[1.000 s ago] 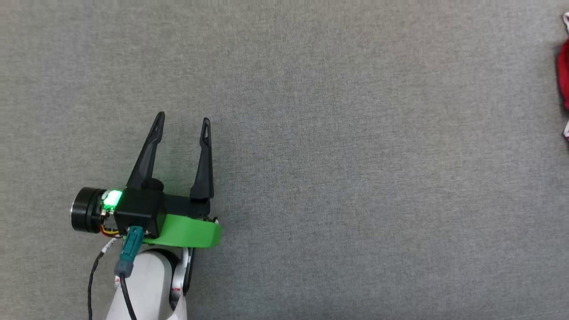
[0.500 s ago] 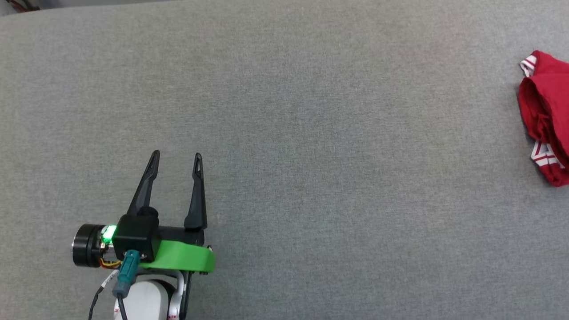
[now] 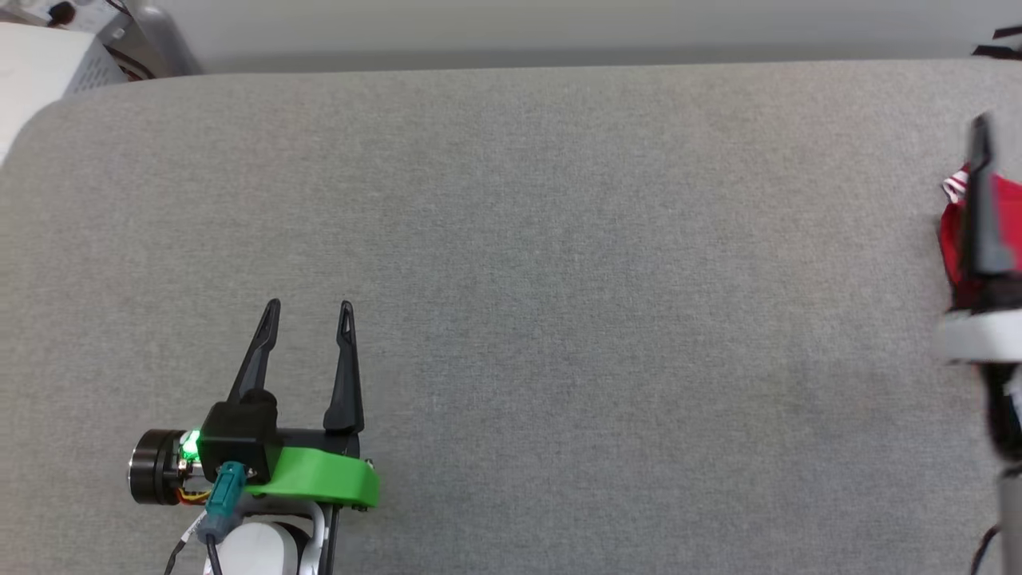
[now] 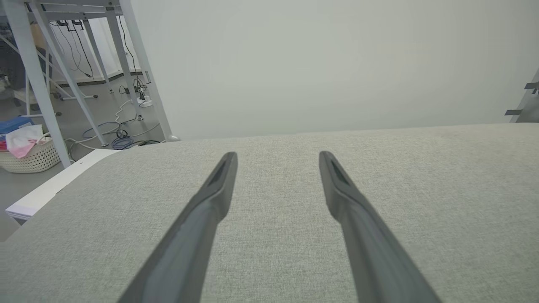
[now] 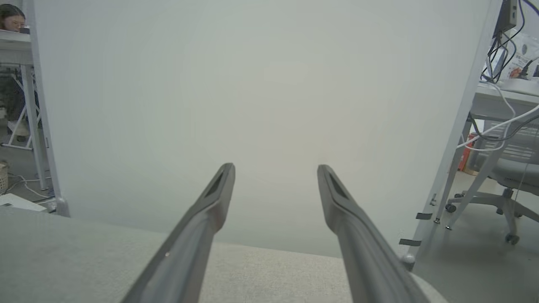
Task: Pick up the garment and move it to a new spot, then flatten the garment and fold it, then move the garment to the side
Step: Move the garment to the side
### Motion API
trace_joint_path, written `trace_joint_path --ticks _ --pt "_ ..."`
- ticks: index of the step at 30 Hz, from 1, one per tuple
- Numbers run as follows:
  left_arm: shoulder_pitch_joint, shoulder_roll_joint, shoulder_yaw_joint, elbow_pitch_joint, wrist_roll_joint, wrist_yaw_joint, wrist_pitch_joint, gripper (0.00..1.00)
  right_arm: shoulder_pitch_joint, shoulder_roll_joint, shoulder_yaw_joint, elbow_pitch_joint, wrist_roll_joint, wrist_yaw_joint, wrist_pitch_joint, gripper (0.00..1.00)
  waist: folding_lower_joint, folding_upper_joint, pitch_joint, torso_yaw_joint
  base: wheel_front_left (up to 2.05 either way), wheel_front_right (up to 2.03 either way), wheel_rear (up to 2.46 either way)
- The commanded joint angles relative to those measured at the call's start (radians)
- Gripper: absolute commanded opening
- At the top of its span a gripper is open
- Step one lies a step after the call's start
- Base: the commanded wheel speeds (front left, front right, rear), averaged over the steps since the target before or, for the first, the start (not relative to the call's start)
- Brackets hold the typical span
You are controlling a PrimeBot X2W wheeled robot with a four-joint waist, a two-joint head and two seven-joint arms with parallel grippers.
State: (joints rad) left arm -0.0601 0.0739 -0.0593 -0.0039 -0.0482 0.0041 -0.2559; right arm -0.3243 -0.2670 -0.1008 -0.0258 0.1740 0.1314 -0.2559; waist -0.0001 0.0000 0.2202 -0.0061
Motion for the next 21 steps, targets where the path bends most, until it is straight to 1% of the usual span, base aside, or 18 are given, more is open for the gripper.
trace_joint_path --ticks 1,5,10,16,21 --pt "0.013 -0.002 0.003 0.006 -0.006 -0.004 -0.006 1.0 0.035 0.023 0.013 -0.009 -0.009 -0.001 -0.006 1.0 0.0001 0.0 -0.029 0.022 0.0 0.0 0.0" --pt "0.023 -0.005 0.009 0.022 -0.006 -0.006 -0.006 1.0 0.112 0.083 0.059 -0.003 -0.011 -0.001 -0.006 1.0 0.0001 0.0 -0.056 0.034 0.0 0.0 0.0" --pt "0.042 -0.007 0.014 0.039 -0.003 -0.011 -0.006 1.0 0.203 0.136 0.097 0.024 -0.003 -0.001 -0.006 1.0 0.0001 0.0 -0.091 0.043 0.0 0.0 0.0" --pt "0.073 -0.01 0.022 0.046 -0.004 -0.013 -0.006 1.0 0.297 0.174 0.096 0.029 -0.002 -0.001 -0.006 1.0 0.0001 0.0 -0.124 0.048 0.0 0.0 0.0" --pt "0.101 -0.011 0.027 0.05 -0.004 -0.022 -0.006 1.0 0.359 0.189 0.094 0.022 0.003 -0.001 -0.006 1.0 0.0001 0.0 -0.148 0.052 0.0 0.0 0.0"
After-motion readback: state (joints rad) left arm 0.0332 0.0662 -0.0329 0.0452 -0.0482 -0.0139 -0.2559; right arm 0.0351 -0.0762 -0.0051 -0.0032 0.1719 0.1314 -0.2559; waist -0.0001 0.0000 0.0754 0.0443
